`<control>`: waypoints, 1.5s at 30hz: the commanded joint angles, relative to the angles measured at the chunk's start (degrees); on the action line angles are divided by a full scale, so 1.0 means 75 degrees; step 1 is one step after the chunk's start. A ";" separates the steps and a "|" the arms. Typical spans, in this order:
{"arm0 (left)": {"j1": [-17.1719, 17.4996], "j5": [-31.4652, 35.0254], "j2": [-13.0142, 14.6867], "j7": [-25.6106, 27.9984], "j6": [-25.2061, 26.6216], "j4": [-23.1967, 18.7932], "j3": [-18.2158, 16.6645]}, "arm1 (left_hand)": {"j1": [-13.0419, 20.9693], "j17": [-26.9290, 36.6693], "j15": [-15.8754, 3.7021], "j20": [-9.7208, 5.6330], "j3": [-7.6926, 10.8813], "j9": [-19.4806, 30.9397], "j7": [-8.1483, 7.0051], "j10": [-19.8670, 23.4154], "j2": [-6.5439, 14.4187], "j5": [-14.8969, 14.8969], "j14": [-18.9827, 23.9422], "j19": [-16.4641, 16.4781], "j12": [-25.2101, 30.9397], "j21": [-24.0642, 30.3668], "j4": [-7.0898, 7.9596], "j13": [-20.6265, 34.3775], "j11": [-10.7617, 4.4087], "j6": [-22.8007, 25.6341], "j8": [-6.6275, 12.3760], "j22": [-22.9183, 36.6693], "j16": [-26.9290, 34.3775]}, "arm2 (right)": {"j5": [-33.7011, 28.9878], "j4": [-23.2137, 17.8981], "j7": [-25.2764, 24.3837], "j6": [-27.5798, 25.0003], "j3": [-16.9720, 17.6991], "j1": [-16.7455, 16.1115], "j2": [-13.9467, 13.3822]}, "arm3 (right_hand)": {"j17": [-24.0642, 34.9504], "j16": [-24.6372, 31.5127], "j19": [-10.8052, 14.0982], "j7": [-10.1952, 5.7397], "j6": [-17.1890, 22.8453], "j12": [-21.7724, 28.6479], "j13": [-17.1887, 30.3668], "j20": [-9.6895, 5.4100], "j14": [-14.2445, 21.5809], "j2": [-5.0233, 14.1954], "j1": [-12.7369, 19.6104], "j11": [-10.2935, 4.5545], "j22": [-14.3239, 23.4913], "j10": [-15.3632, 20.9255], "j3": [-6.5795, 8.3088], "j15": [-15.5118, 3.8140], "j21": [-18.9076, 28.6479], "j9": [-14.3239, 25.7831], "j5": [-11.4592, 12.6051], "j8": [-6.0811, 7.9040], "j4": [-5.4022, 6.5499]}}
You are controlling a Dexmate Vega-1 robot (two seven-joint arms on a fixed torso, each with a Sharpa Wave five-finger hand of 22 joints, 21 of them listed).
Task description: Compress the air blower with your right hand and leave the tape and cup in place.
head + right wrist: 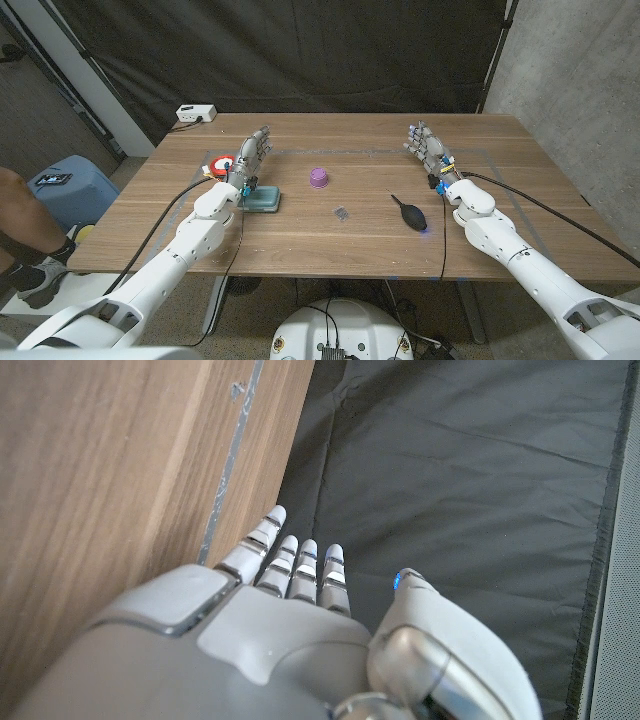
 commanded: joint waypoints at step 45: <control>0.0239 0.0001 0.0080 0.0031 -0.0152 -0.0365 -0.0073 | 0.0233 0.0035 0.0016 0.0036 0.0058 0.0033 0.0036 -0.0033 -0.0055 0.0082 -0.0060 0.0101 -0.0008 0.0008 -0.0179 0.0026 -0.0051 0.0055 0.0001 0.0033 -0.0007 | -0.0539 -0.1332 -0.0282 -0.0332 -0.0114 -0.0337 -0.0579 | -0.0194 0.0000 0.0061 0.0127 0.0010 0.0024 -0.0040 0.0013 0.0056 -0.0257 0.0295 0.0140 0.0015 0.0029 0.0134 0.0134 0.0020 0.0013 -0.0015 0.0014 -0.0360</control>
